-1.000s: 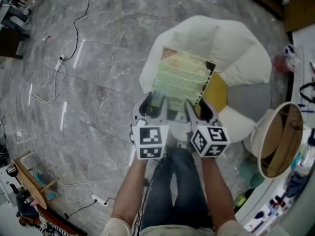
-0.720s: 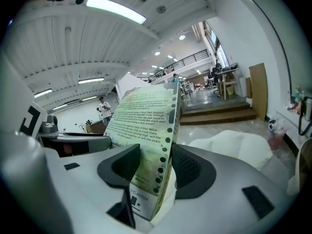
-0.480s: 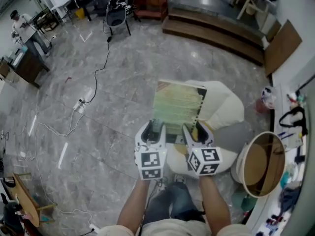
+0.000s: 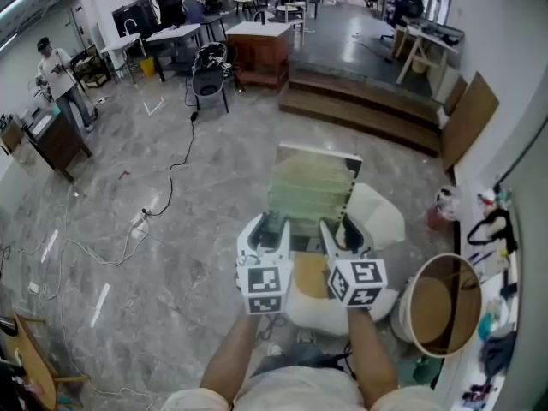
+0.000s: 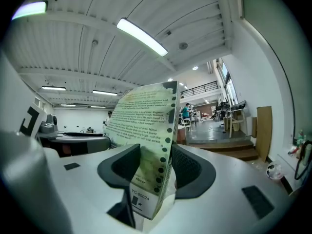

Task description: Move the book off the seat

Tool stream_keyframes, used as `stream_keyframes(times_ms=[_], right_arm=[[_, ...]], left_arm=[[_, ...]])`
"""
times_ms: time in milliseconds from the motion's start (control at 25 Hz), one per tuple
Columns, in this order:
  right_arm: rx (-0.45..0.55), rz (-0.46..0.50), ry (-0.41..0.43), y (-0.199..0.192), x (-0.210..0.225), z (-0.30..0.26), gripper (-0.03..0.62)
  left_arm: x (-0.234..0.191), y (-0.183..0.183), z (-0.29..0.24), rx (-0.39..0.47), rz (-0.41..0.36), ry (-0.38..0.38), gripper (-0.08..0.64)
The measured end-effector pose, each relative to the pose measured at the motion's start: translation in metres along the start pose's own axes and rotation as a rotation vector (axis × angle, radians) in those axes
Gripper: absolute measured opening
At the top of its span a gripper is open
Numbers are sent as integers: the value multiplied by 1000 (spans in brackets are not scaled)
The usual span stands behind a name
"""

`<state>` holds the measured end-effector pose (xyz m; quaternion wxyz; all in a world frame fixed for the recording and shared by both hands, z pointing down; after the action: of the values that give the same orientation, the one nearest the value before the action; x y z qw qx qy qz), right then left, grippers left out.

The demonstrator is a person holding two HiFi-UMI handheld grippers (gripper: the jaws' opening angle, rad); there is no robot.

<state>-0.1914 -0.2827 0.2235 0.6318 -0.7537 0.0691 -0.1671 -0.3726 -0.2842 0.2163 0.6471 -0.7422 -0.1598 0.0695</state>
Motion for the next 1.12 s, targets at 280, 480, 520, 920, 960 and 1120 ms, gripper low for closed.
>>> stream_keyframes(times_ms=[280, 480, 520, 920, 960, 1120], right_arm=[[39, 26, -42, 19, -4, 18, 210], [56, 38, -89, 23, 3, 40, 210], [61, 36, -102, 23, 4, 44, 209], [99, 18, -268, 27, 50, 107, 209], [106, 16, -289, 28, 58, 117, 209], [132, 1, -368, 28, 92, 162, 209]], left_arm=[[5, 17, 8, 48, -10, -38, 179], [21, 21, 13, 67, -6, -87, 178], [24, 21, 12, 72, -7, -99, 178], [94, 34, 5, 101, -26, -260, 176], [106, 37, 4, 107, -30, -281, 176], [160, 45, 4, 123, -55, -363, 176]])
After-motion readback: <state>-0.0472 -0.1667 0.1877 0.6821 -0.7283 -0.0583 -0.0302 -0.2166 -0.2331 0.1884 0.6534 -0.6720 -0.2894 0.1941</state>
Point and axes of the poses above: the fingertips, and each gripper's own axes: z backward along the fingers, x to its right, y out of its top, the point moved 8 cm from there along z, backward along the fingers, and after that the axes turned 4 degrees about -z, right-handed, at the moved point
